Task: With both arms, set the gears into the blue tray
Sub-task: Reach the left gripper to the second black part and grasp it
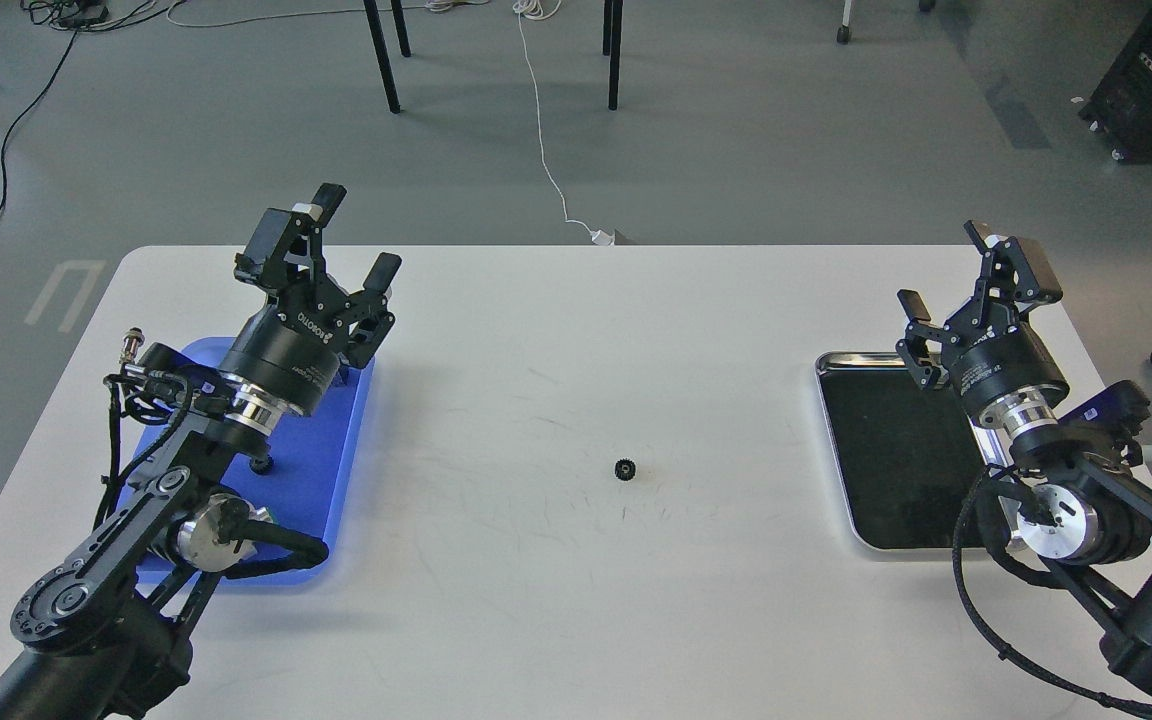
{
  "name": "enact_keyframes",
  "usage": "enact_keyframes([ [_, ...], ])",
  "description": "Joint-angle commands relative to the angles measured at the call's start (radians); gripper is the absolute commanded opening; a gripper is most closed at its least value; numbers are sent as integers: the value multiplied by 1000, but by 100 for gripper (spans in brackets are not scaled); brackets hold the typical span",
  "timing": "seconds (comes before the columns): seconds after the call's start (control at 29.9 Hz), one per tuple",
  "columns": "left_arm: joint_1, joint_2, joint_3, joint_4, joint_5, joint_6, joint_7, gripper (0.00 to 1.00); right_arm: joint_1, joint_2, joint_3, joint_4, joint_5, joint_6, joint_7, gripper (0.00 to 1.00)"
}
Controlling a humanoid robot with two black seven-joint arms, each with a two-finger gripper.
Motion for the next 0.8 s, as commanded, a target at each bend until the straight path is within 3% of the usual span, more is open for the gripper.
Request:
enact_keyframes([
  [0.0,-315,172,459,-47,690,-40,-96,99,-123,-40,32,-2,33,82,0,99],
  [0.13,-491,172,641,-31,949,-87,-96,98,-124,-43,46,-2,34,83,0,99],
  [0.37,-666,101,813,107,1356,-78,-96,98,-124,-43,48,-2,34,81,0,99],
  [0.6,-726,-5,891,290,1356,-35,-96,96,-124,-43,48,-2,34,81,0,99],
  [0.77,-740,-51,966,330,1356,-28,-96,94,-124,-43,46,-4,34,81,0,99],
])
